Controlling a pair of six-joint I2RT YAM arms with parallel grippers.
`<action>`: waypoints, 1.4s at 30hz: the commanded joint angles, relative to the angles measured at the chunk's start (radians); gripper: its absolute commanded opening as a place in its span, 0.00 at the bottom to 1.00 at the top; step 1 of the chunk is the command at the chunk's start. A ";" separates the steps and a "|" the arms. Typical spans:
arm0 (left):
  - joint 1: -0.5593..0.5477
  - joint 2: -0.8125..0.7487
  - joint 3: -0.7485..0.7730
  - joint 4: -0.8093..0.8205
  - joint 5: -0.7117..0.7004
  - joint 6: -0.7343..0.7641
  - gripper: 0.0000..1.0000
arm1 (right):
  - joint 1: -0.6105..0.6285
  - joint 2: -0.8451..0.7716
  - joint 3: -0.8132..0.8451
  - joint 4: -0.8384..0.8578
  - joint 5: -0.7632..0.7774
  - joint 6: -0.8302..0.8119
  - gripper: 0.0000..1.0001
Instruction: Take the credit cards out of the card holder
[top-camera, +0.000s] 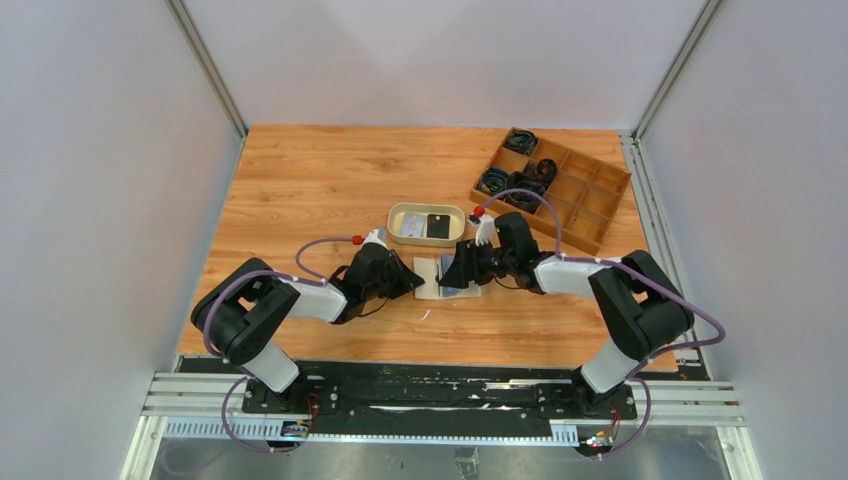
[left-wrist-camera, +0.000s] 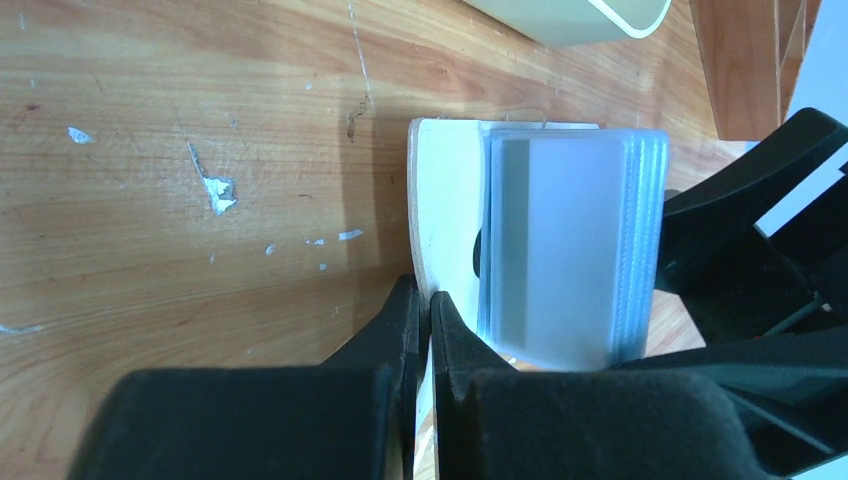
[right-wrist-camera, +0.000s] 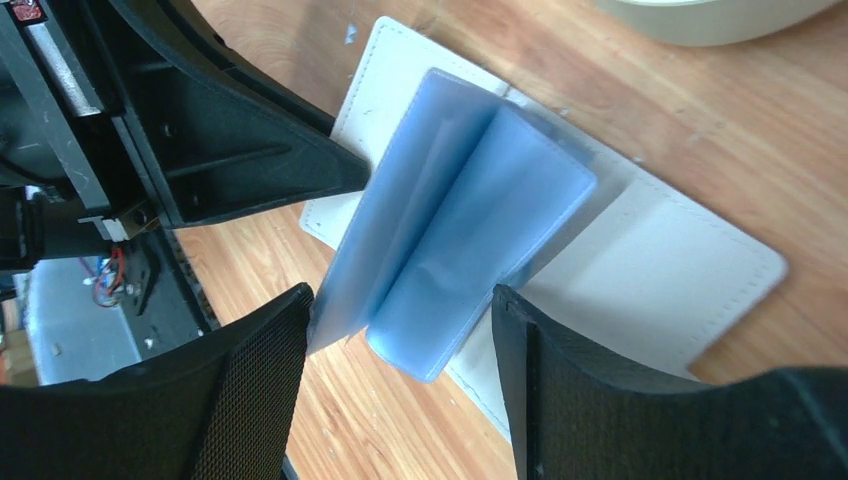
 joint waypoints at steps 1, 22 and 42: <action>-0.015 0.044 0.006 -0.087 0.010 0.047 0.00 | -0.041 -0.063 0.004 -0.131 0.022 -0.085 0.69; -0.015 0.087 0.036 -0.089 0.030 0.070 0.00 | -0.014 -0.221 0.099 -0.348 0.198 -0.137 0.71; -0.015 0.095 0.048 -0.089 0.045 0.082 0.00 | 0.229 -0.500 -0.126 -0.345 0.724 -0.321 0.70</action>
